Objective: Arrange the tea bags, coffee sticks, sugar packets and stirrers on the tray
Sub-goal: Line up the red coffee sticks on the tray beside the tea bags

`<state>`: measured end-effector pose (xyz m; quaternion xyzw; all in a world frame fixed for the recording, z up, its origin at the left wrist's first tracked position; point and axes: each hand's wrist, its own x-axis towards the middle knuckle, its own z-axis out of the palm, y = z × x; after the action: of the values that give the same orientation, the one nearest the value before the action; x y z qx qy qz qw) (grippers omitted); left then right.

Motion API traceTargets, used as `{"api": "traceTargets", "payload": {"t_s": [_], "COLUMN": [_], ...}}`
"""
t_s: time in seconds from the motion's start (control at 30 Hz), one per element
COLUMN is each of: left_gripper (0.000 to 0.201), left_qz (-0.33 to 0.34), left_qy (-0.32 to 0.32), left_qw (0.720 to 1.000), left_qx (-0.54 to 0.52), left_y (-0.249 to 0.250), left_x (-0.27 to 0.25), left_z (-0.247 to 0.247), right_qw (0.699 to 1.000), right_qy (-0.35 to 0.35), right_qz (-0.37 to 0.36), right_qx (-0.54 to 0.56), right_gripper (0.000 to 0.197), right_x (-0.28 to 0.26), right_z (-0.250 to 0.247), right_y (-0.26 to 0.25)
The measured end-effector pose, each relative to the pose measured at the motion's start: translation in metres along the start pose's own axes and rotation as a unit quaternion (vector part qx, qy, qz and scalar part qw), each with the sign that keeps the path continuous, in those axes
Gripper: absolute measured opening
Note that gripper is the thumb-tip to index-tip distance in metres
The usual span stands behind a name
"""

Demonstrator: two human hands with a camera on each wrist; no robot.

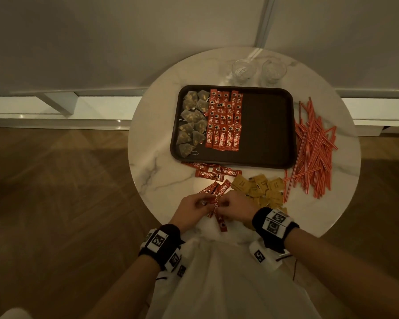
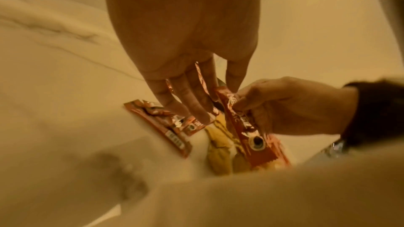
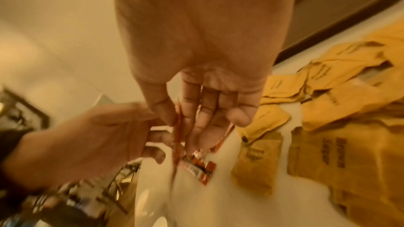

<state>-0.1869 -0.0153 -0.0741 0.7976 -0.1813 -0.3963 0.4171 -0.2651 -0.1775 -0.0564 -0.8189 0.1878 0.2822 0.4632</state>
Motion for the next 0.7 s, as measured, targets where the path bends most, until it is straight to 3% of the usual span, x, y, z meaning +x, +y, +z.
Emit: {"api": "traceTargets", "payload": {"t_s": [0.17,0.33,0.47,0.53,0.6,0.7], "left_gripper": [0.007,0.009,0.008,0.006,0.005,0.014], "left_qz": [-0.015,-0.062,-0.075,-0.08,-0.082,-0.035], "left_qy": [0.034,0.067,0.084,0.044,-0.019,-0.019], "left_qw": [0.992,0.975,0.971,0.982,0.995,0.995], "left_qx": [-0.119,-0.203,-0.209,-0.168,-0.062,0.088], "left_y": [0.01,0.015,0.014,0.009,0.001,-0.003], "left_x": [0.005,0.014,0.016,0.014,0.014,0.016], "left_z": [-0.003,-0.016,-0.03,-0.035,-0.037,-0.033], "right_qw": [0.995,0.98,0.965,0.95,0.938,0.969], "right_qy": [0.006,-0.007,0.043,0.091,0.138,0.153], "right_qz": [-0.018,-0.014,0.011,0.016,0.016,0.002], "right_qx": [0.095,0.197,0.26,0.298,0.316,0.194], "right_gripper": [0.021,0.012,0.02,0.017,0.013,0.012], "right_x": [-0.007,-0.011,-0.015,-0.012,-0.008,-0.001], "right_z": [-0.01,-0.009,-0.013,-0.018,-0.023,-0.03], "right_y": [0.005,0.011,0.013,0.015,0.014,0.009]}}
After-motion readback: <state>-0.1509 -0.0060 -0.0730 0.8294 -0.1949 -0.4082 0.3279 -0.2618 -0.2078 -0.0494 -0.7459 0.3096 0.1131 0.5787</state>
